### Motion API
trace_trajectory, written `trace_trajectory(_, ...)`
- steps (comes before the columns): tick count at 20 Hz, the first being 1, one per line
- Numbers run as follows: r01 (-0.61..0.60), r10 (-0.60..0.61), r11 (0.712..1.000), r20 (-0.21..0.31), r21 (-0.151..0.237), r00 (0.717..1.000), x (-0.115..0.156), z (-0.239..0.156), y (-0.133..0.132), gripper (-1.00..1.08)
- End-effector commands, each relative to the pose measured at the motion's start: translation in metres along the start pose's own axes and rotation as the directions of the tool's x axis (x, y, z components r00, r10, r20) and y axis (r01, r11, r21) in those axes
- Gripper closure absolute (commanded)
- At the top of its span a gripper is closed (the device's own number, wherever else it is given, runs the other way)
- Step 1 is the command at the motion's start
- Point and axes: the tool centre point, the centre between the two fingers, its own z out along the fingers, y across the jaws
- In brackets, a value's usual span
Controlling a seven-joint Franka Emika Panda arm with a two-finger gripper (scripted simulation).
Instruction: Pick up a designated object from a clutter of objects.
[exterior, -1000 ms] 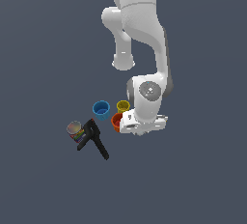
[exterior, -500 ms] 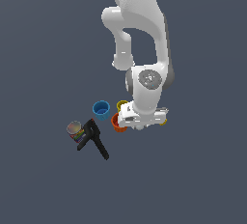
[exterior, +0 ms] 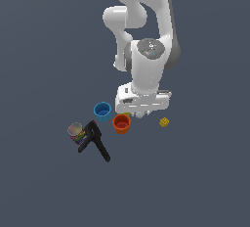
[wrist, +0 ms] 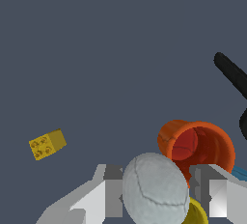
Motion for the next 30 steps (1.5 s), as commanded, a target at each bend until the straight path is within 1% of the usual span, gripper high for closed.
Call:
trace_trajectory(1,0.000,0.000,1.000,0.002,0.000,1.000,-0.007,-0.026,0.003,1.08)
trace_trajectory(11,0.000,0.000,1.000,0.010,0.002,1.000,-0.033,-0.133,0.017,1.08)
trace_trajectory(18,-0.001,0.001,1.000,0.016,0.002,1.000,-0.047,-0.201,0.027,1.08)
trace_trajectory(24,-0.002,0.002,1.000,0.020,0.001,1.000,-0.055,-0.243,0.033,1.08)
trace_trajectory(30,-0.002,0.002,1.000,0.022,0.000,1.000,-0.058,-0.266,0.036,1.08)
